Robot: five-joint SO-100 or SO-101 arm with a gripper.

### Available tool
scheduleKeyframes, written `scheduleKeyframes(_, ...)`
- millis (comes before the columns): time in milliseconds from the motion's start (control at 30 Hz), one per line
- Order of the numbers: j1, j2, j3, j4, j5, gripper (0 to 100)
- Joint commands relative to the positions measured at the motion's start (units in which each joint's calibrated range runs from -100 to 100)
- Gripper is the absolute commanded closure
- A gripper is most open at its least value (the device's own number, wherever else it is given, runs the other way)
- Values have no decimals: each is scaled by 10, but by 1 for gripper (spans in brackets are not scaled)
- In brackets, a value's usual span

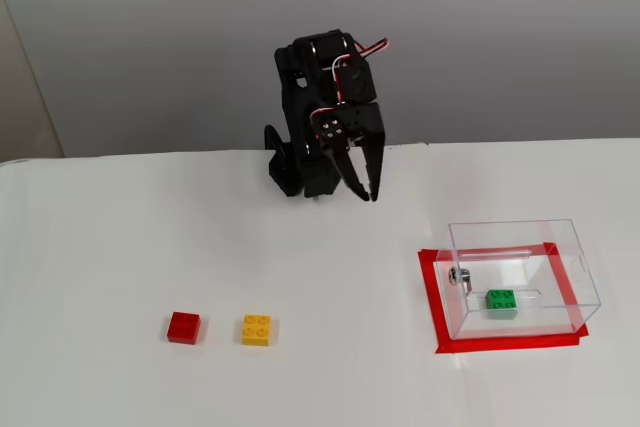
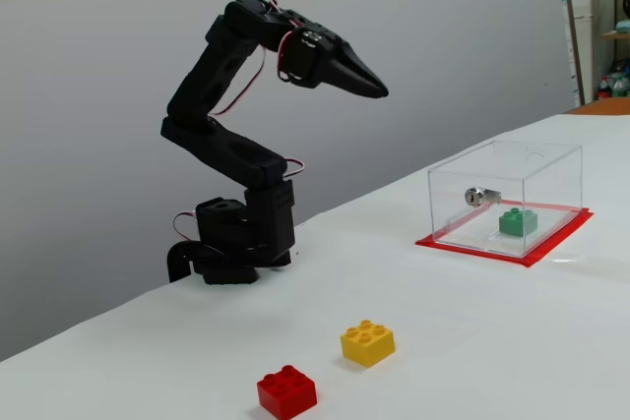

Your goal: Pick the green lego brick and place it into the transparent box

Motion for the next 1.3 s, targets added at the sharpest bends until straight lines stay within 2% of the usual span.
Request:
scheduleKeyframes(0,54,-72,50,-1,2,99)
scheduleKeyframes(600,152,-368,379,-2,2,99)
scheduleKeyframes(733,155,-369,462,-26,3,99)
scheduleKeyframes(1000,170,-368,638,-162,3,99)
scheduleKeyframes(1267,164,-368,704,-157,3,99)
